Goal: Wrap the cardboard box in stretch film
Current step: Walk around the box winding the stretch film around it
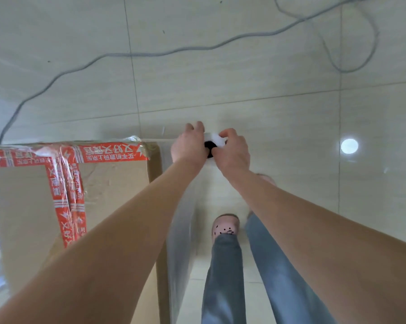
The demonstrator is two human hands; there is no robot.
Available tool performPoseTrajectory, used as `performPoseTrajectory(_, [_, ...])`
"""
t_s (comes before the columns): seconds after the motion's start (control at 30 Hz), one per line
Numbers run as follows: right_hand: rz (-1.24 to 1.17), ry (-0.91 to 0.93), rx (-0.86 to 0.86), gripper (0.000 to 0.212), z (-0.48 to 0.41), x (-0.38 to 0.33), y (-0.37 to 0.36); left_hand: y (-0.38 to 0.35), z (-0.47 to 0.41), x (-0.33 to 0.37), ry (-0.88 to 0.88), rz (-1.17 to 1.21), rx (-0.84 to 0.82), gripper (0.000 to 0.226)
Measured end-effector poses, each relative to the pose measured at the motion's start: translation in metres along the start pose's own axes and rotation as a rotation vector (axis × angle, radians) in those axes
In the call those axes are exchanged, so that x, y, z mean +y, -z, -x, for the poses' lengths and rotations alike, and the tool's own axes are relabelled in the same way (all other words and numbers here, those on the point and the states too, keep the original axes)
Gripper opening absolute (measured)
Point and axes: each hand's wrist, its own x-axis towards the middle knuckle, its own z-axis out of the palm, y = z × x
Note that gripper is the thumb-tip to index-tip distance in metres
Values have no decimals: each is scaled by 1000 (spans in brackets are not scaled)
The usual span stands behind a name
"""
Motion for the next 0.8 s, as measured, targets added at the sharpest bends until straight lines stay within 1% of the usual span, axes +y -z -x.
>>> performPoseTrajectory(0.07, [3, 10, -12, 32, -3, -5, 2, 4, -6, 5, -160, -164, 27, 37])
performPoseTrajectory(0.1, [15, 25, -15, 30, -5, -7, 2, 7, -10, 7, -207, -210, 18, 36])
performPoseTrajectory(0.2, [100, 84, -8, 25, -12, -13, 5, 17, -21, 10, -240, -226, 5, 27])
performPoseTrajectory(0.3, [187, 163, -22, 29, -20, -27, 11, 24, -31, 5, -127, -113, 12, 20])
performPoseTrajectory(0.4, [157, 269, -66, 34, -27, -49, 15, 32, -40, -5, 68, 86, 36, 19])
performPoseTrajectory(0.47, [143, 307, -69, 36, -34, -60, 12, 35, -46, -15, 178, 225, 67, 16])
performPoseTrajectory(0.5, [150, 296, -58, 37, -39, -65, 9, 36, -49, -20, 229, 294, 78, 15])
performPoseTrajectory(0.57, [153, 205, -60, 38, -45, -71, 4, 38, -55, -30, 333, 445, 101, 18])
performPoseTrajectory(0.63, [99, 125, -122, 37, -49, -77, -1, 41, -59, -38, 425, 554, 115, 21])
performPoseTrajectory(0.7, [27, 88, -168, 32, -52, -83, -5, 42, -61, -44, 462, 546, 88, 22])
performPoseTrajectory(0.8, [-18, 69, -171, 25, -50, -88, -11, 45, -63, -47, 463, 505, 43, 23])
